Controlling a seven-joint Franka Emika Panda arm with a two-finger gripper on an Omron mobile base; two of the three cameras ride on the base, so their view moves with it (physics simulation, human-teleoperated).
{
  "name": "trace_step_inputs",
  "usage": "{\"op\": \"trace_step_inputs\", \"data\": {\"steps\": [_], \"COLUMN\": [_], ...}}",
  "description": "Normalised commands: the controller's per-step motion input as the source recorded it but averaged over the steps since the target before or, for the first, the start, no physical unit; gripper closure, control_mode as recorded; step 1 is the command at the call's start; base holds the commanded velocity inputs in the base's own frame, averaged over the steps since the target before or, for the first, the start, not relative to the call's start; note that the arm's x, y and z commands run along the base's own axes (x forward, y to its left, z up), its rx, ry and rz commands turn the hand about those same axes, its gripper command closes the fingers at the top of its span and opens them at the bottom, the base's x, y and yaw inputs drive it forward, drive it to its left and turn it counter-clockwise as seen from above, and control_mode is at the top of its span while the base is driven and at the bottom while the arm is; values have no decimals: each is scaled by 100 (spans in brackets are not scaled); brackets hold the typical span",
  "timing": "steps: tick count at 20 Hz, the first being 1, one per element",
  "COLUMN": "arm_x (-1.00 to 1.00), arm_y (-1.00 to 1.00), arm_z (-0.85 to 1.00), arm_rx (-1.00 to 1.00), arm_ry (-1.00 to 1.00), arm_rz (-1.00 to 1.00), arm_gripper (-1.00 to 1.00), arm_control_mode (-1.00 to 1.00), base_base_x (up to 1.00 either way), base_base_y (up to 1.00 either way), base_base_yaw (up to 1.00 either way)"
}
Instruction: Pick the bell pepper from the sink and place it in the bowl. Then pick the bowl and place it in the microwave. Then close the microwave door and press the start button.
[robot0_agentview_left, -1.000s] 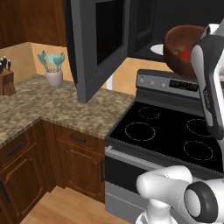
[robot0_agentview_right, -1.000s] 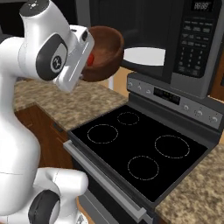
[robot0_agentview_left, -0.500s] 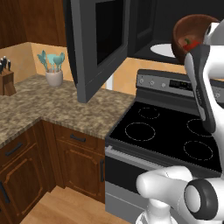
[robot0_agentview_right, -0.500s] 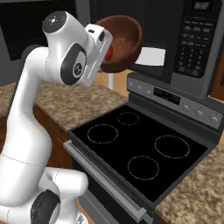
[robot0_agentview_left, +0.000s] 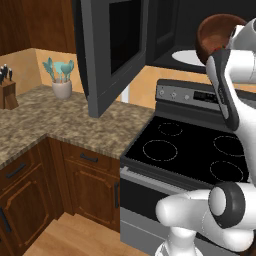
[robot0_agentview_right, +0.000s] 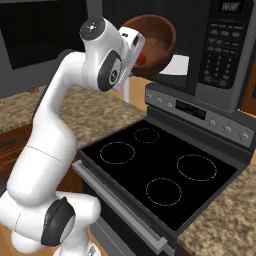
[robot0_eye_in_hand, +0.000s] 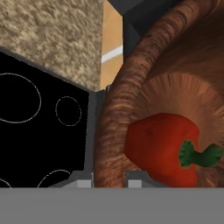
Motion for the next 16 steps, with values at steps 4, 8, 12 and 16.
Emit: {"op": "trace_step_inputs", "data": {"steps": [4, 8, 12, 16], "arm_x": [51, 56, 59, 53], "arm_y": [-32, -26, -13, -14], "arm_z": [1, 2, 0, 0], "arm_rx": [7, 5, 6, 8], "arm_ry": [0, 0, 0, 0], "arm_rz": [1, 0, 0, 1], "arm_gripper": [100, 100, 100, 100], "arm_control_mode": [-100, -100, -100, -100], "base_base_x": [0, 0, 0, 0], "base_base_y": [0, 0, 0, 0], "base_base_yaw": [0, 0, 0, 0]}}
